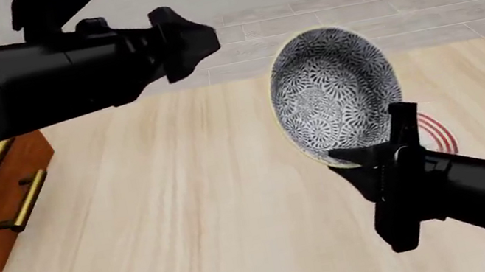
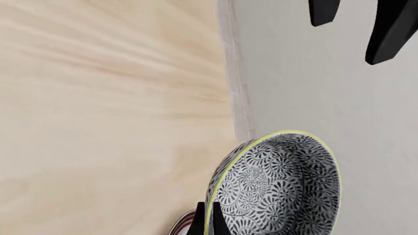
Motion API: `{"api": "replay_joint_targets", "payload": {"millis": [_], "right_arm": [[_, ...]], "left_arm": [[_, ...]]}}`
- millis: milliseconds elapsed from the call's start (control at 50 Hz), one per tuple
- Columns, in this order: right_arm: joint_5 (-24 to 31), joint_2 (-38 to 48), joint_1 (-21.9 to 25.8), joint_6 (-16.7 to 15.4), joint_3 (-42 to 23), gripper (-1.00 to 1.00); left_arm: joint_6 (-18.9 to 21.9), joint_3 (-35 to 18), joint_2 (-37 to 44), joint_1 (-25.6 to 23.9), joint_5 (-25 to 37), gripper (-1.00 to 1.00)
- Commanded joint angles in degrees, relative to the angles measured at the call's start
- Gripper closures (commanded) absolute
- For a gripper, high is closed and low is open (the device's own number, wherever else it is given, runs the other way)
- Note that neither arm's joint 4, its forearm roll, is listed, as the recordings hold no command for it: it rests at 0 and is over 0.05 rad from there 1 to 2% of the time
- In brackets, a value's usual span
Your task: Put the bowl on top of the cabinet.
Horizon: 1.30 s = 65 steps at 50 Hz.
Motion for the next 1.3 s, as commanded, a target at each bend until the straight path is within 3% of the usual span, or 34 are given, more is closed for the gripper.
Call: {"api": "replay_joint_targets", "payload": {"millis": [20, 1300], "right_arm": [[-0.68, 0.47, 0.85, 0.79, -0.47, 1.0], [-3.43, 1.92, 4.11, 0.86, 1.62, 1.0]], "left_arm": [[0.12, 0.16, 2.83, -1.11, -1.87, -1.0], [0.84, 0.87, 13.67, -3.62, -8.66, -1.0]]}}
